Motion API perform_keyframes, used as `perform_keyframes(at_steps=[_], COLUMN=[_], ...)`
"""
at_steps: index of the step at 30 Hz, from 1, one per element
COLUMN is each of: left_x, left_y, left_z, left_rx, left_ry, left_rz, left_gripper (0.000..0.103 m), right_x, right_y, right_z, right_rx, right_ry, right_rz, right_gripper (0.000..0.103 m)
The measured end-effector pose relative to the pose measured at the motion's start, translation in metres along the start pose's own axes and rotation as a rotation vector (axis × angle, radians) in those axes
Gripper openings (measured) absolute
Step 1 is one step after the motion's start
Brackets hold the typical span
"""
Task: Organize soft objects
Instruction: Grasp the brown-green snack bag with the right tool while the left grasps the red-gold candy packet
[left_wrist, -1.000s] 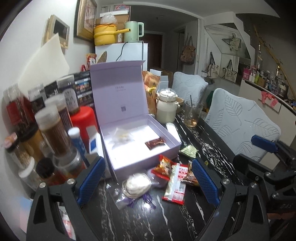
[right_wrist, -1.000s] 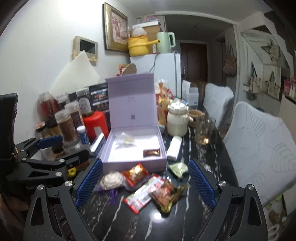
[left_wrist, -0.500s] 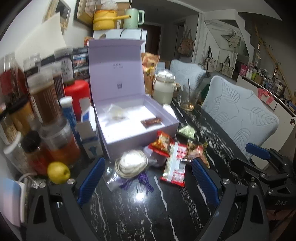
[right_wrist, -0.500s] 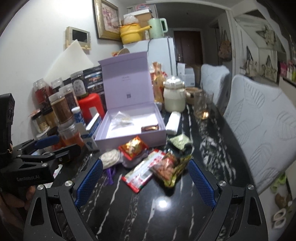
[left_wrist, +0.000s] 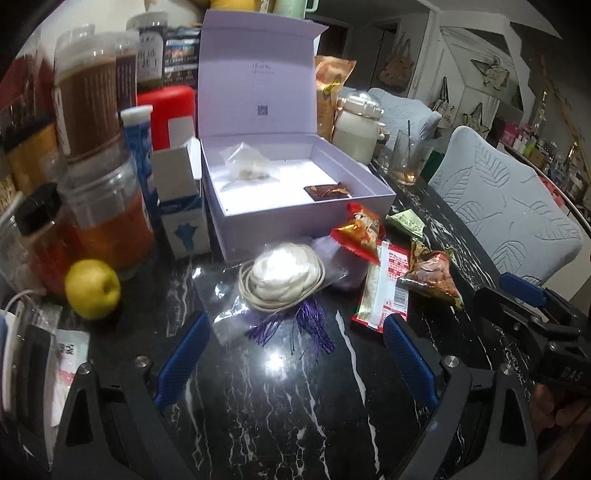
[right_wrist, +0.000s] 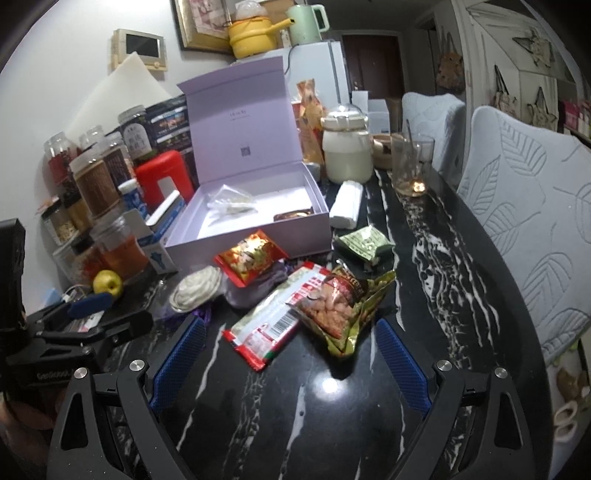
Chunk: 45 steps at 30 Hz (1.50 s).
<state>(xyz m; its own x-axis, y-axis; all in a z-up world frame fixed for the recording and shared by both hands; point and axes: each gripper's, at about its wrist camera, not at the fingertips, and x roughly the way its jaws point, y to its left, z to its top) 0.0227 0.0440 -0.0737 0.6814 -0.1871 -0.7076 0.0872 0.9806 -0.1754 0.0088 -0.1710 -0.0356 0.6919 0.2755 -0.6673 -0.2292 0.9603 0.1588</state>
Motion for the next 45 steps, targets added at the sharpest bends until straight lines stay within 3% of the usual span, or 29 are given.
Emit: perform_keyframes(at_steps=[14,27,30,33,37,41,45], left_x=[0.033,0.044,0.049,0.059,0.073,0.084,0.096], left_y=[-0.005,-0.014,-0.020,-0.029,-0.044,-0.056,-0.061], left_z=[0.024,0.049,0.054,0.059,0.061,0.063,0.066], left_rx=[-0.004,0.020,0.034,0.047,0.089,0.131,0.145], left_ry=[0.023,-0.009,-0.012,-0.001,0.026,0.032,0.041], left_rz=[-0.001,-0.009,-0.028,-0.060,-0.084,-0.084,-0.081], left_gripper=[0.096,0.096,0.096,0.096,0.096,0.096,0.092], right_x=[0.049,0.090,0.097,0.102,0.098,0.091,0.086], right_y=[-0.025,-0.042,-0.046,-0.056,-0.066,-0.071,-0.079], right_z=[0.014,0.026,0.025,0.023,0.018,0.017,0.016], right_rx=[0.059,0.094,0.102,0.132,0.146,0.134,0.130], right_ry=[0.087,0.166,0.206,0.238,0.242,0.246,0.248], right_rz=[-0.047,-0.060,-0.044,-0.019,0.056,0.057,0.047], right_gripper=[0.095,0.093,0.074,0.063,0.057,0.049,0.048])
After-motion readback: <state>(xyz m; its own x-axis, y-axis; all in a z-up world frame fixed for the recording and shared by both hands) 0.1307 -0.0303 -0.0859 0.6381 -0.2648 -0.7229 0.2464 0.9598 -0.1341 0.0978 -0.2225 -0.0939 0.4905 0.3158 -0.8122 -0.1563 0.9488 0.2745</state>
